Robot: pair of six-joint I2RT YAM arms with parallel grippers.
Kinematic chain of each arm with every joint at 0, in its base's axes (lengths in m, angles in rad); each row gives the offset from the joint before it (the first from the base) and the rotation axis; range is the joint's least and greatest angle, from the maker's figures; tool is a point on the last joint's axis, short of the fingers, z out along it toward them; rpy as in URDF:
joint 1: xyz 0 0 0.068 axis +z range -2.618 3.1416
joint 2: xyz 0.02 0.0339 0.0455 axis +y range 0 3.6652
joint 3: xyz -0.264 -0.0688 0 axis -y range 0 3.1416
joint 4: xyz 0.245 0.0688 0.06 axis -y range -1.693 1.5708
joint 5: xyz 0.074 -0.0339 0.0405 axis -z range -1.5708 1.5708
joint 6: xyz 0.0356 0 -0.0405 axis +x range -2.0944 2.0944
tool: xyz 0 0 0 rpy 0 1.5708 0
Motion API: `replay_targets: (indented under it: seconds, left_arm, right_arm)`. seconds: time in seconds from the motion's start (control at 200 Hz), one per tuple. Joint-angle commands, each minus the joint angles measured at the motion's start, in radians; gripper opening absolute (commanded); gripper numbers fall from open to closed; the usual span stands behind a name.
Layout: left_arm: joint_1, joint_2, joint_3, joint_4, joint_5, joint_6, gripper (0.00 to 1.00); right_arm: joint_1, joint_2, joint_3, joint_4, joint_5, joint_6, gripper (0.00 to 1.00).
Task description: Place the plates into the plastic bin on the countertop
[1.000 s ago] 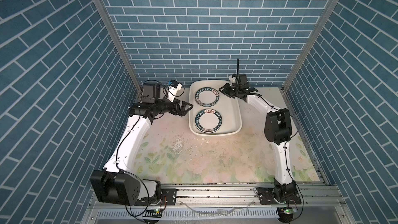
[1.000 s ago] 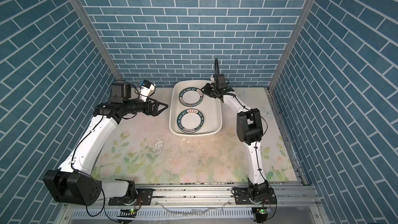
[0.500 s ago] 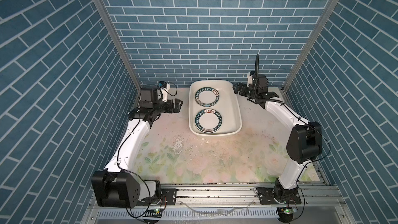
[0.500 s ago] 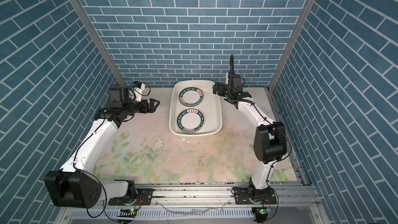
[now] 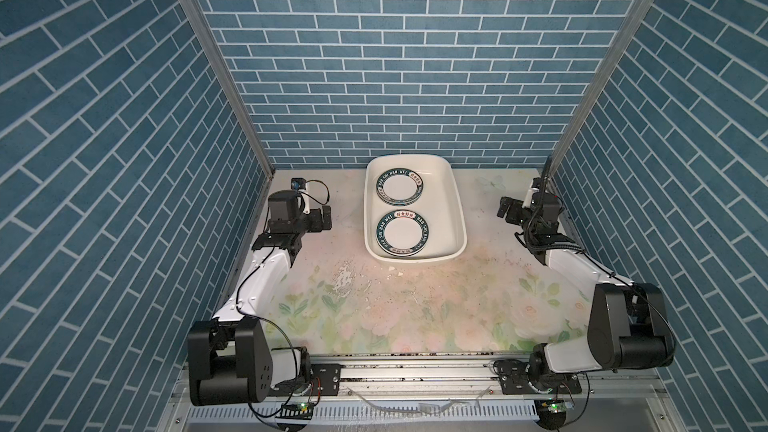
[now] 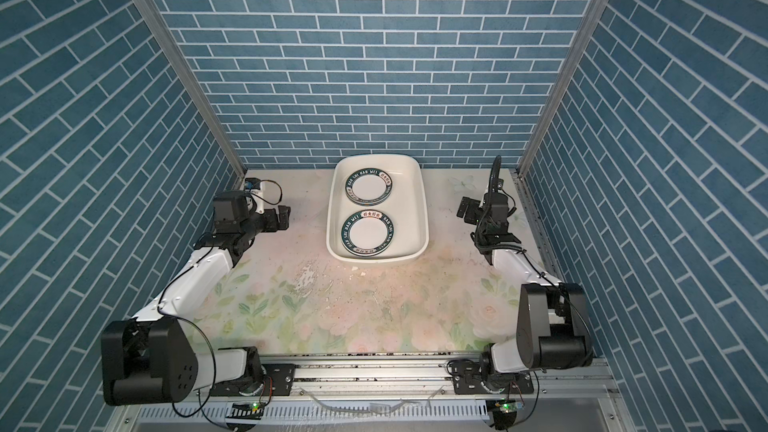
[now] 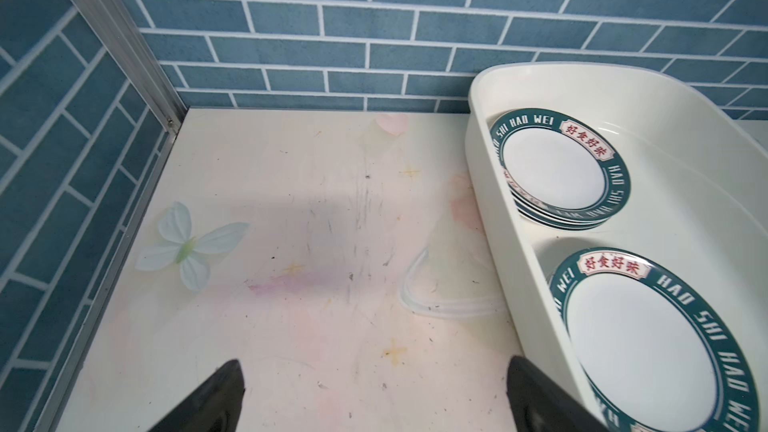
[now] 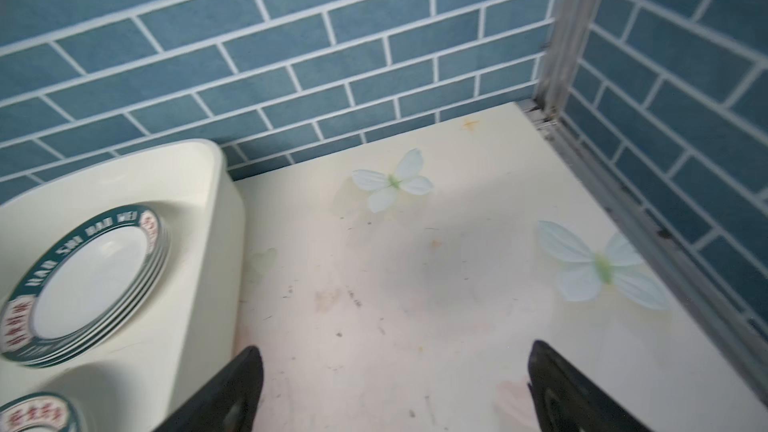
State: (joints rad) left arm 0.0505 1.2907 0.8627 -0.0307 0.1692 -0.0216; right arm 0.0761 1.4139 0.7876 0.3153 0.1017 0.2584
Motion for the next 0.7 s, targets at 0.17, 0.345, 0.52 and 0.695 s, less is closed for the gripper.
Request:
replay_targets:
  seconds: [0.17,0.345,0.52,0.695]
  left_arm:
    - [0.061,-0.009,-0.232,0.387,0.098,0.012,0.99]
    - [0.061,0.016,-0.344,0.581,0.145,0.053,1.00]
    - [0.077,0.054,-0.366,0.616,0.159,0.031,0.99]
    - [0.078,0.074,-0.517,0.857,0.159,0.032,0.99]
  right_arm:
    - [-0.054,-0.128,-0.194,0.093,0.062,-0.108,0.99]
    - [-0.076,-0.158,-0.329,0.205,0.047,-0.136,0.99]
    - [-0.099,-0.186,-0.483,0.430,0.055,-0.142,0.98]
    - [-0.124,-0.099,-0.531,0.601,0.021,-0.151,0.99]
